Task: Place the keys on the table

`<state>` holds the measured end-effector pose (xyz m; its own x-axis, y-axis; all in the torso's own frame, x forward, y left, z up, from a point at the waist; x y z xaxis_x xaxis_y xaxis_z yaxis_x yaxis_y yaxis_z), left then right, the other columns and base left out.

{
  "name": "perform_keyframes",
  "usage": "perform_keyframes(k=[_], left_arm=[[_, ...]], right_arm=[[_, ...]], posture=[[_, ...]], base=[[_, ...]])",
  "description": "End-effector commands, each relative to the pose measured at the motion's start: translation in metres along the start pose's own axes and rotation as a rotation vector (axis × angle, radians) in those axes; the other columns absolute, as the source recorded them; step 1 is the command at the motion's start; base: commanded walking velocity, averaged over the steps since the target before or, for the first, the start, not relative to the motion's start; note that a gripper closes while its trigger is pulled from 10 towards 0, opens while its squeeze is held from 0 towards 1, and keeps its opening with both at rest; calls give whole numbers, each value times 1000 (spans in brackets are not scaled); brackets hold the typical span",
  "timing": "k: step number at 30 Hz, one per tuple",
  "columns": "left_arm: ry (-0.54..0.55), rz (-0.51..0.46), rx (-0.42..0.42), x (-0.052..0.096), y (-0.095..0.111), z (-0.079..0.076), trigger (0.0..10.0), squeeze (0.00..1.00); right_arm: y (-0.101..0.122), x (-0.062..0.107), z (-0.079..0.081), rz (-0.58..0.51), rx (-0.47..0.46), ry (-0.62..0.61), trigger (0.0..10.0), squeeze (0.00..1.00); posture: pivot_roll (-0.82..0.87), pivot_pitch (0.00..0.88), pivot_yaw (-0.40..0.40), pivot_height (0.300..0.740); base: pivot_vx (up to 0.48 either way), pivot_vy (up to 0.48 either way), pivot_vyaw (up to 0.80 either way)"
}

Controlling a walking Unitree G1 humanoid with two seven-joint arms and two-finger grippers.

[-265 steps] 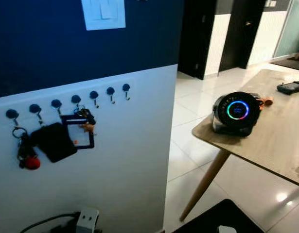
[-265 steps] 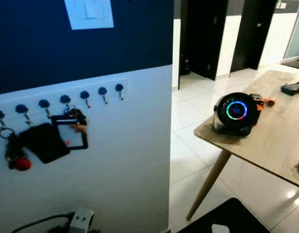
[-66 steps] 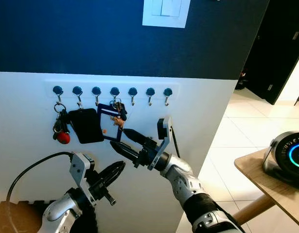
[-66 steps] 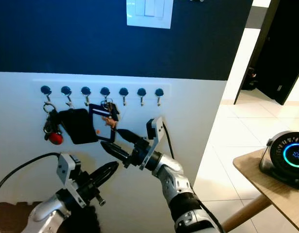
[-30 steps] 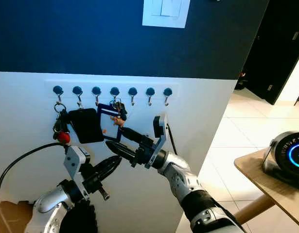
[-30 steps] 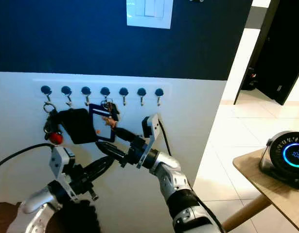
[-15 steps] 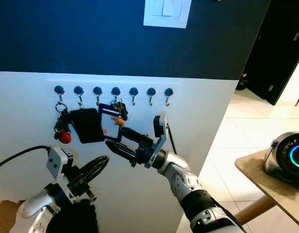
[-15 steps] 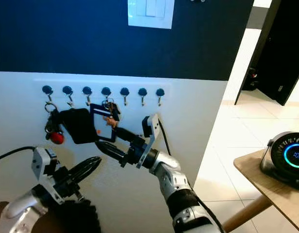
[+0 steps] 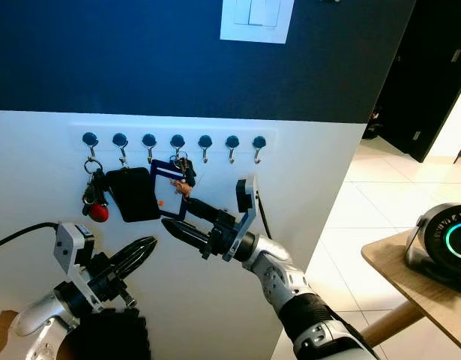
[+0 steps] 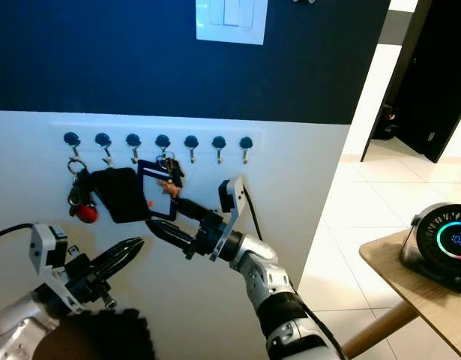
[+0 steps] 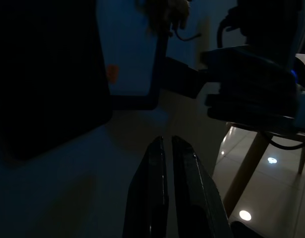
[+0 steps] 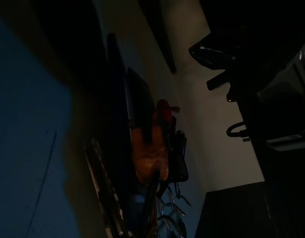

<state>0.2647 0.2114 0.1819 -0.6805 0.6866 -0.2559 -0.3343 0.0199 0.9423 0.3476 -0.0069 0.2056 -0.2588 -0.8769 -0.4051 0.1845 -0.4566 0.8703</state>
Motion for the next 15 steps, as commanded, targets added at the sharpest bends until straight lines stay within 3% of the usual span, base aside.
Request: perform_keyframes(k=[1, 2, 4, 7, 8, 15], left_arm=[[-21, 24, -1, 3, 0, -1, 10000, 0], [-22, 26, 1, 3, 0, -1, 10000, 0], [-24, 30, 3, 2, -1, -1, 10000, 0], [-23, 28, 1, 2, -1, -1, 10000, 0], [-24, 26, 4, 1, -1, -1, 10000, 0], [-38, 27, 9, -2, -2, -3, 10000, 0]], right_arm=[[-8, -21, 14, -17, -42, 69, 4235, 0], [-8, -21, 14, -14, -43, 66, 3882, 0], [-9, -22, 12, 0, -43, 46, 1020, 0], [-9, -22, 11, 2, -43, 42, 627, 0], [-9, -22, 11, 3, -43, 39, 0, 0], [-7, -21, 10, 0, -44, 36, 0, 0]], posture=[[58, 54, -79, 740], [58, 54, -79, 740], [57, 51, -79, 740], [57, 51, -79, 740], [57, 47, -80, 740], [57, 35, -77, 740]], base=[[0, 0, 0], [0, 0, 0], [0, 0, 0], [0, 0, 0], [0, 0, 0], [0, 0, 0]])
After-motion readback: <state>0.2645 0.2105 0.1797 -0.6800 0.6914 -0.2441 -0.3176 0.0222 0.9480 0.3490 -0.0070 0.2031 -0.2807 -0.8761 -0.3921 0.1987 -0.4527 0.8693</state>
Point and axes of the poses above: a point about 5 cm out from each wrist's last joint towards the gripper, its own x axis pointing back from the gripper into the wrist, its own y axis along the axis of the wrist's last joint, z = x × y, the point moved 1 cm from there along -x, pointing out of the wrist towards the gripper, and after that the axes turned 9 degrees about -x, right-handed, at the moved point
